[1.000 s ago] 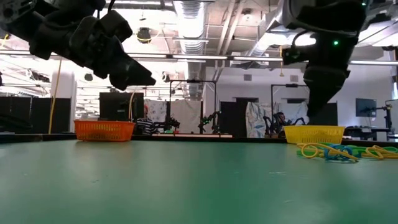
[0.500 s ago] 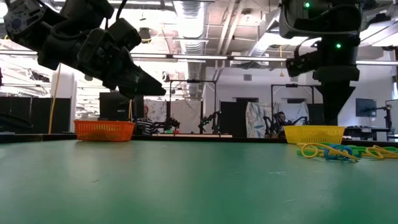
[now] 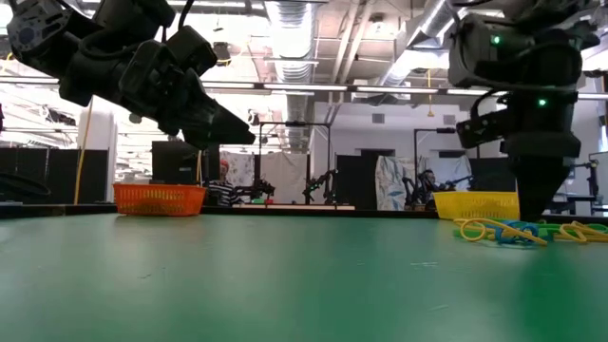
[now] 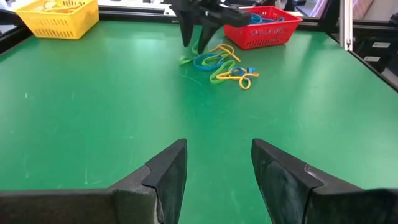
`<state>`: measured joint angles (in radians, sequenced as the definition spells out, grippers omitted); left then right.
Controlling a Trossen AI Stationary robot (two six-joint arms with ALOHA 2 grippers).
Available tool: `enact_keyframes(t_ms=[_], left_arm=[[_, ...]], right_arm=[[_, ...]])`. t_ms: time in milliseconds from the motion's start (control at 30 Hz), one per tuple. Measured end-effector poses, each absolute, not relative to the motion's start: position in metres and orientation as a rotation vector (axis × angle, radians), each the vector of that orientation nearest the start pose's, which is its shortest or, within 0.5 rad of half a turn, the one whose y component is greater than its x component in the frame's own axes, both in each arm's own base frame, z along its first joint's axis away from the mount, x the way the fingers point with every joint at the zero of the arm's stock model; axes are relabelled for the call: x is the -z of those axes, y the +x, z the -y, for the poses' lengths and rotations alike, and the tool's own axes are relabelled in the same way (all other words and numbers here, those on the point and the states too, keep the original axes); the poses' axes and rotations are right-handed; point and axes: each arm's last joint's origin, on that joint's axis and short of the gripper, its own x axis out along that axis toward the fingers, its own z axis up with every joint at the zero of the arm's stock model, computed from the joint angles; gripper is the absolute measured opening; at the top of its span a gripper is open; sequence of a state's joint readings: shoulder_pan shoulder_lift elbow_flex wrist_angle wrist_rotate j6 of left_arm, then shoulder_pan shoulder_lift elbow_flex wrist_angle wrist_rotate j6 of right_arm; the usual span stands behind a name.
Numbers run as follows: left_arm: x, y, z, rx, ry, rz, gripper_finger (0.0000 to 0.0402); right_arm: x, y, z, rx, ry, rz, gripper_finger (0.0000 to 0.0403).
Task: Sort rubber bands into baskets
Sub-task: Put the green rubber band into the orange bin
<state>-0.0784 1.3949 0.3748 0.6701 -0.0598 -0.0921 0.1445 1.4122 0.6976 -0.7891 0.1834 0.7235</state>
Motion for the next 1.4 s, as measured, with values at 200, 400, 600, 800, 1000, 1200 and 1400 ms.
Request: enact_keyframes(t_ms=[200,400,600,800,1000,1200,1400], left_arm=[[-0.153,0.243,0.017,0.0,-0.074,-0.347,0.0169],[-0.153,0.243,0.017,-0.005,-0.079,-0.347,0.0169],[-0.153,0.243,0.017,-0.008,-0.083,-0.347,0.0169],[-0.153,0.243,0.016,-0.031,-0.08,-0.345,0.0169],[-0.154,0.244,0.016,-0.032,-0.087,-0.335,0.0169],[-0.161,0.247,0.017,-0.026,-0.072,-0.267,0.0169],[-0.176,0.256,0.017,-0.019,-0.009,-0.21,0.0169]], right_arm=[[-0.143,0.206,-0.025,0.523,0.378,-1.35,0.0191],[-0.141,0.206,-0.031,0.502,0.371,-1.334,0.0185],[-0.142,0.209,-0.037,0.448,0.348,-1.306,0.01],[-0.142,0.209,-0.042,0.424,0.322,-1.304,0.0015],[-0.153,0.217,-0.049,0.418,0.254,-1.245,0.0011],[-0.177,0.238,-0.053,0.384,0.15,-1.1,0.0011],[-0.197,0.26,-0.056,0.31,0.045,-0.907,0.0011]])
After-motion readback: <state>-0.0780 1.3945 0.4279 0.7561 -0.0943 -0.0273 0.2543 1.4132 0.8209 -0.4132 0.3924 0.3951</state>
